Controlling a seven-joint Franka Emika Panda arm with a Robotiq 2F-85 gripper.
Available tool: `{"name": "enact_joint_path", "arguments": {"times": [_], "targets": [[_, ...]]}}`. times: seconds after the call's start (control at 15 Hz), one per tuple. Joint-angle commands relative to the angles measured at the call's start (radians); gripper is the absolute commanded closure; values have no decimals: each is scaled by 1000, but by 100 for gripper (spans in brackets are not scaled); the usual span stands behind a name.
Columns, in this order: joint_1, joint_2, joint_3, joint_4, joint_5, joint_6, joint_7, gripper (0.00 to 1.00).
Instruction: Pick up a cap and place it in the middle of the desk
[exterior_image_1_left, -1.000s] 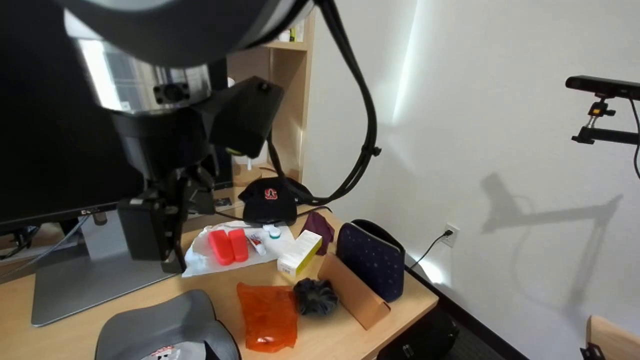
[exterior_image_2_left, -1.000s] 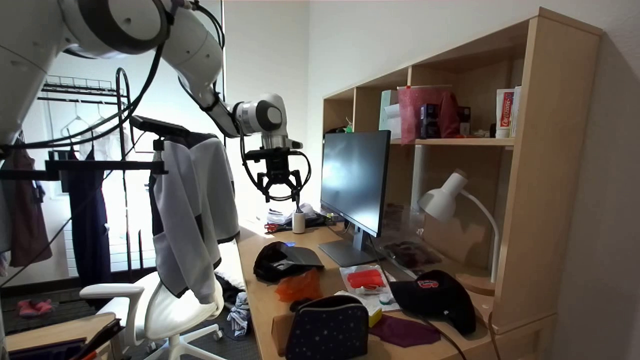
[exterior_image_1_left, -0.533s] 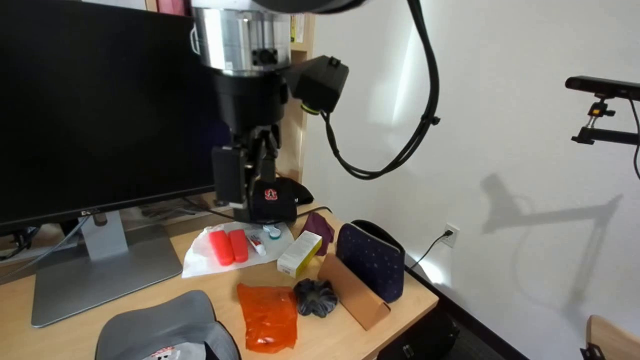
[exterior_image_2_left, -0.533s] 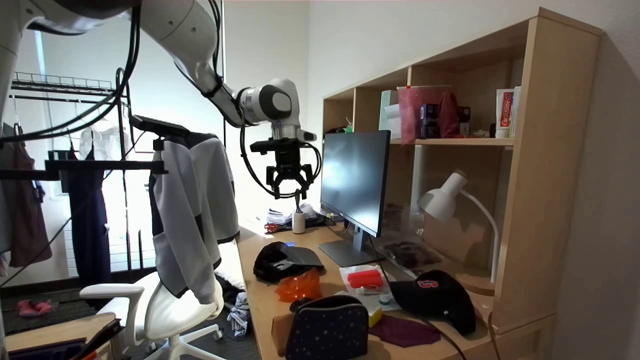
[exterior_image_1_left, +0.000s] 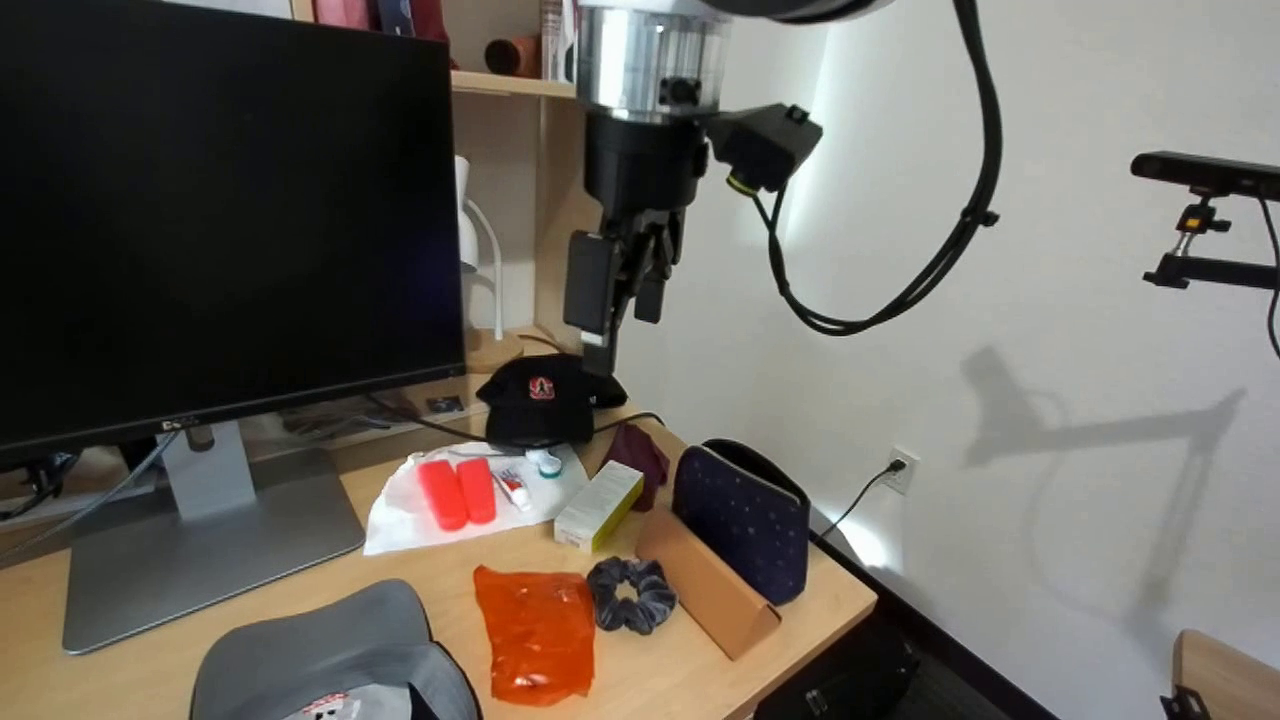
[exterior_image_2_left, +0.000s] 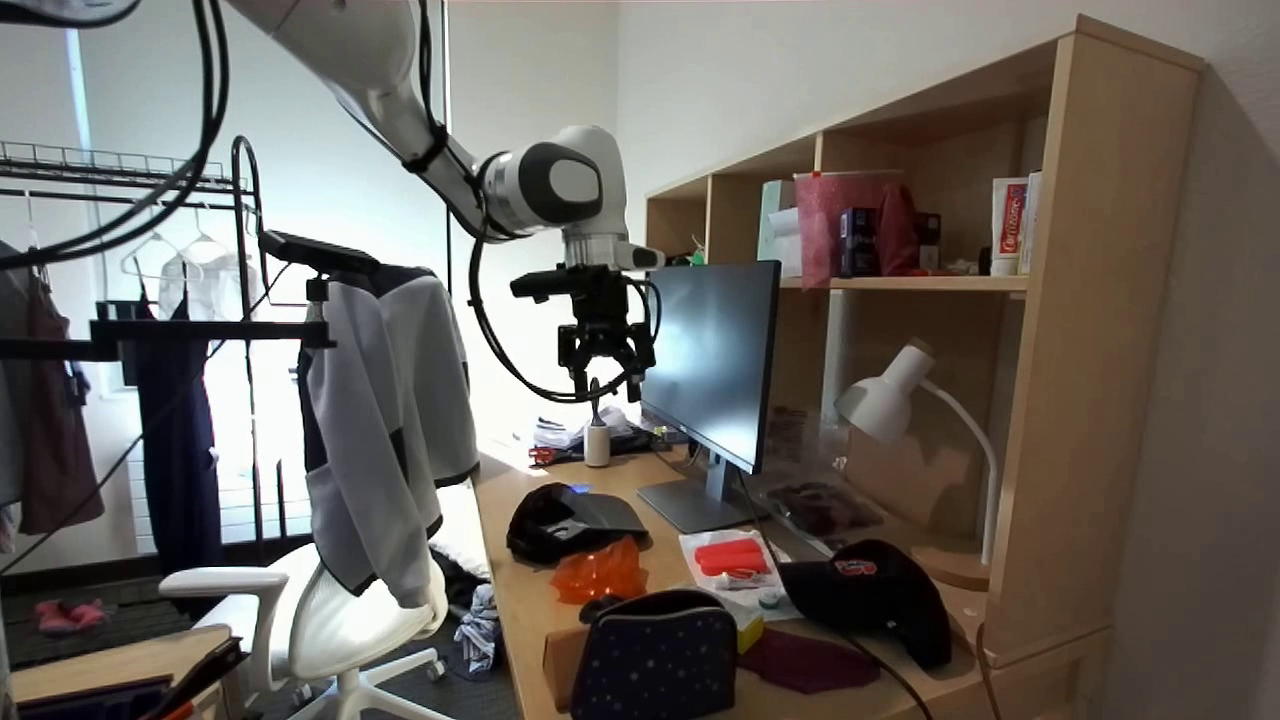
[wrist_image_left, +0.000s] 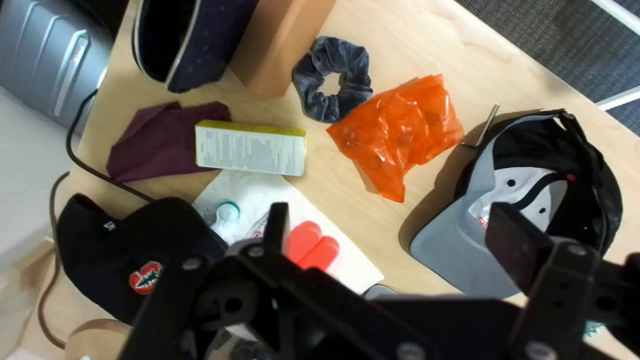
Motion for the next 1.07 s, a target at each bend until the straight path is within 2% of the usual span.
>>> {"name": "enact_joint_path", "arguments": {"times": [0.0,0.27,0.73,0.8,1.0], "targets": [[-29,-117,-17,-124,22,27,76,0],[-56,-186,-45,-201,69,19,174,0],[-93,-261,-83,-298,187,31,251,0],[-89,-219,-75,-251,152,3,220,0],[-94,-236,-81,-270,163,8,233,0]]}}
